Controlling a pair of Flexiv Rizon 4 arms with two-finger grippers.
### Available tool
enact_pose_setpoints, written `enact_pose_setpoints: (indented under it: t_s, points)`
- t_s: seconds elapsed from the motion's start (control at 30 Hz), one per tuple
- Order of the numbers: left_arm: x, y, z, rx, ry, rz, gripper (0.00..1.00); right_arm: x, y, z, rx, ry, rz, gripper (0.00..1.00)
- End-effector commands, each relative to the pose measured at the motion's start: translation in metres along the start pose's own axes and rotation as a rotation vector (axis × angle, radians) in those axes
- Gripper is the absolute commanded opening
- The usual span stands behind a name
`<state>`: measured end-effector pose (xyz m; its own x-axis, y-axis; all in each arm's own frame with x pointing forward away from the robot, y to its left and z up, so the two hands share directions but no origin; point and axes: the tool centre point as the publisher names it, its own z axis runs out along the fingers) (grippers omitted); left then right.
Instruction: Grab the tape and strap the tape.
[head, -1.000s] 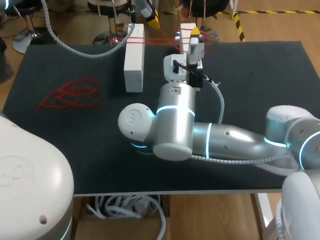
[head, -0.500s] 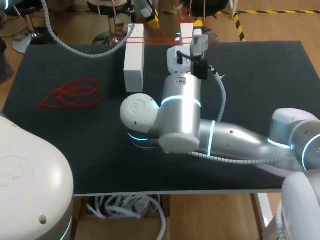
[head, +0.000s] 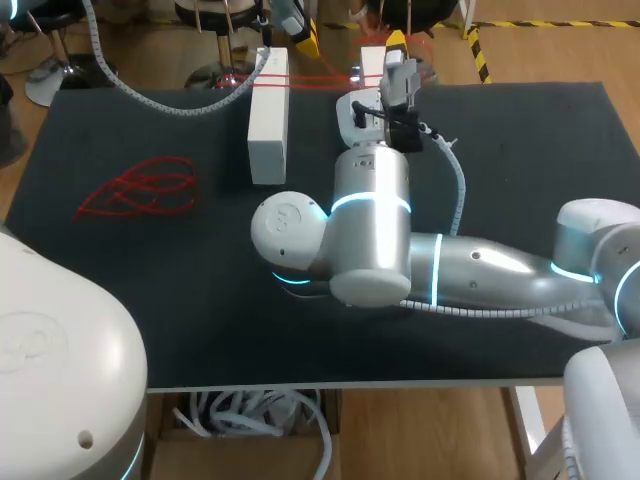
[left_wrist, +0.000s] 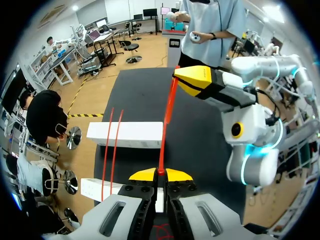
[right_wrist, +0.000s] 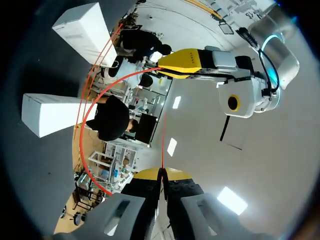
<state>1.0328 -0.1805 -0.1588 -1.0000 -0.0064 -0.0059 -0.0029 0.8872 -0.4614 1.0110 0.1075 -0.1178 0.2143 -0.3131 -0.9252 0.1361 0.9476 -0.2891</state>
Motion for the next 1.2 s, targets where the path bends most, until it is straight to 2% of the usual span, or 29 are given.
enact_pose_setpoints:
  t_s: [0.03, 0.63, 1.2]
  points:
    - [0.000, -0.001, -0.001, -0.005, 0.001, -0.001, 0.00, 0.001, 0.008, -0.001, 0.006, -0.003, -0.015, 0.00]
    - [0.000, -0.001, -0.001, -0.005, 0.001, -0.001, 0.00, -0.010, 0.033, -0.003, 0.004, 0.040, -0.011, 0.00]
    - [0.000, -0.001, -0.001, -0.005, 0.001, -0.001, 0.00, -0.005, 0.052, 0.001, 0.006, 0.031, -0.039, 0.00]
